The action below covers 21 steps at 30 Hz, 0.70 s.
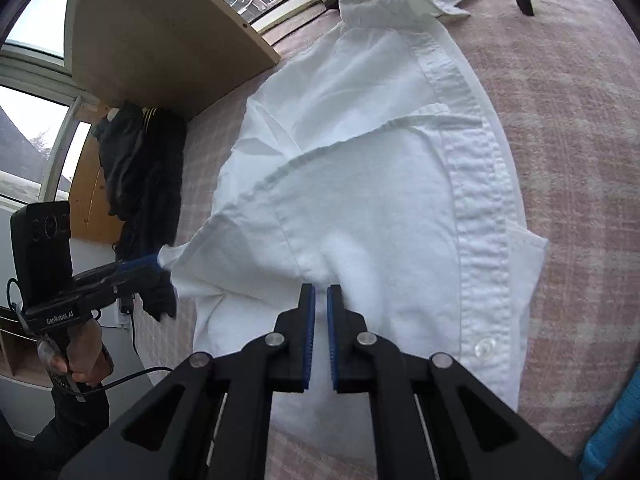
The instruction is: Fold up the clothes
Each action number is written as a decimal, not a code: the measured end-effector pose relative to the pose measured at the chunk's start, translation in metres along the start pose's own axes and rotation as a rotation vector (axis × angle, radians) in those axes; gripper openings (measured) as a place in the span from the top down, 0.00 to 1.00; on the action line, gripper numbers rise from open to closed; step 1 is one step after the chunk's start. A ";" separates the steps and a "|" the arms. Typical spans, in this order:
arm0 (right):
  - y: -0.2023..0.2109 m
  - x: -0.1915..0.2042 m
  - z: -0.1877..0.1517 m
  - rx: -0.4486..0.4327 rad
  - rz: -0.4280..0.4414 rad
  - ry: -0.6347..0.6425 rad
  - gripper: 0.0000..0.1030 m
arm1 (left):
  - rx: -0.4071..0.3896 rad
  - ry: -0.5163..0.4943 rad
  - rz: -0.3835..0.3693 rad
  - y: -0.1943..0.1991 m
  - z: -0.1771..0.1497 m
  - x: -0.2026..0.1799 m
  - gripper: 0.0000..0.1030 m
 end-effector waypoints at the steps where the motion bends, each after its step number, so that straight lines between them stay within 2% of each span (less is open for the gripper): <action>1: 0.005 0.002 -0.001 -0.014 0.002 0.004 0.93 | -0.003 -0.017 -0.022 0.001 -0.005 -0.007 0.70; 5: 0.009 0.007 -0.007 -0.017 -0.037 0.041 0.93 | -0.003 -0.077 -0.151 -0.017 -0.009 -0.041 0.70; 6: 0.008 0.008 -0.009 -0.013 -0.048 0.048 0.93 | -0.003 -0.082 -0.143 -0.026 -0.006 -0.046 0.70; 7: 0.007 0.006 -0.011 -0.006 -0.054 0.043 0.93 | -0.002 -0.088 -0.115 -0.035 -0.001 -0.046 0.69; 8: 0.007 0.003 -0.013 -0.002 -0.061 0.036 0.93 | -0.001 -0.095 -0.025 -0.044 0.004 -0.041 0.68; 10: 0.012 -0.005 -0.018 0.005 -0.124 0.045 0.93 | -0.027 -0.074 0.225 -0.047 0.013 -0.018 0.72; 13: 0.018 -0.018 -0.025 0.017 -0.200 0.042 0.93 | -0.062 0.059 0.211 -0.025 0.014 0.017 0.72; 15: 0.027 -0.021 -0.026 -0.016 -0.185 0.035 0.93 | -0.080 0.007 0.266 -0.012 0.011 0.011 0.72; 17: 0.034 -0.017 -0.023 -0.051 -0.169 0.053 0.93 | -0.086 -0.068 0.219 -0.009 0.009 -0.012 0.72; 21: 0.032 -0.001 -0.008 -0.093 -0.119 0.095 0.93 | -0.069 -0.188 0.071 -0.031 0.008 -0.062 0.69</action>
Point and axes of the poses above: each gripper's, at about its wrist camera, not at the fingertips, and y roughly against the way its jaws point, x to its left, z to its top, the point moved 2 cm from there along -y, roughly the way its jaws point, and after that the axes turned 3 degrees about -y, right-handed, at the moved point
